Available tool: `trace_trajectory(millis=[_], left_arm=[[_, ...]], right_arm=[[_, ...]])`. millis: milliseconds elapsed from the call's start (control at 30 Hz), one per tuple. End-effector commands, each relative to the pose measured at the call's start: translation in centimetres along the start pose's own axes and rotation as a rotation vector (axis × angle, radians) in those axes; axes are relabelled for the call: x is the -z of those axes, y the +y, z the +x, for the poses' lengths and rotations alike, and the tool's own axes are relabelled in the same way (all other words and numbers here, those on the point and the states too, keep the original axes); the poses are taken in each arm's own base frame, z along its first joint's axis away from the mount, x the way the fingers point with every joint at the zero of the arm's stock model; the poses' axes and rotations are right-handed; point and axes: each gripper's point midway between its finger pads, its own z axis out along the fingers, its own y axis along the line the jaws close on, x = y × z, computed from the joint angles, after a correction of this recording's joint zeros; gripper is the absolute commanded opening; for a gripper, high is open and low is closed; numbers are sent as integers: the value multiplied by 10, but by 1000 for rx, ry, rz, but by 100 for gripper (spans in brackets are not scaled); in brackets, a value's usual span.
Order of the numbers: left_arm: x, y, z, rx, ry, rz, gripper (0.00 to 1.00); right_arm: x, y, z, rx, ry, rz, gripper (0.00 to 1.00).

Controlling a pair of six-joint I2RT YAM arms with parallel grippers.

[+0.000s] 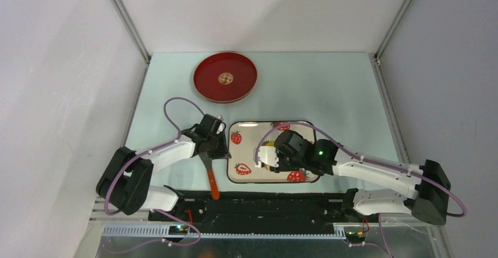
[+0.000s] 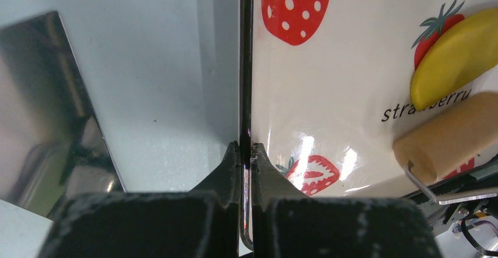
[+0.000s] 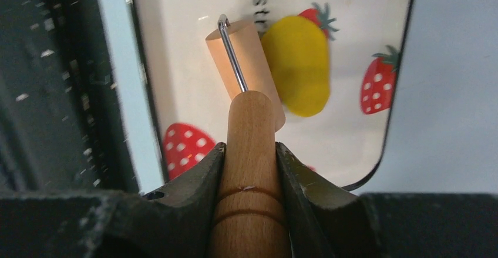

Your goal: Roll out the dumpling wrappers from the dough

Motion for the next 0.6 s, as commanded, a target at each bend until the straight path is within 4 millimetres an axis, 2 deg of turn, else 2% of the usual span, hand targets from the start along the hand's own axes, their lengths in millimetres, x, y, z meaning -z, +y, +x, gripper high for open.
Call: trace_trajectory(millis=[0, 67, 200, 400, 567], left_arm=[[-4, 56, 23, -30, 61, -217, 0], [-4, 56, 23, -30, 61, -217, 0], [-4, 56, 23, -29, 63, -218, 0], [-4, 56, 23, -29, 60, -218, 0], [-4, 56, 23, -29, 63, -218, 0]], right_arm=[[31, 20, -1, -60, -69, -105, 0], [49, 0, -13, -77, -129, -47, 0], [69, -29, -18, -105, -168, 42, 0], [65, -62, -3, -165, -116, 107, 0], [47, -72, -2, -169, -105, 87, 0]])
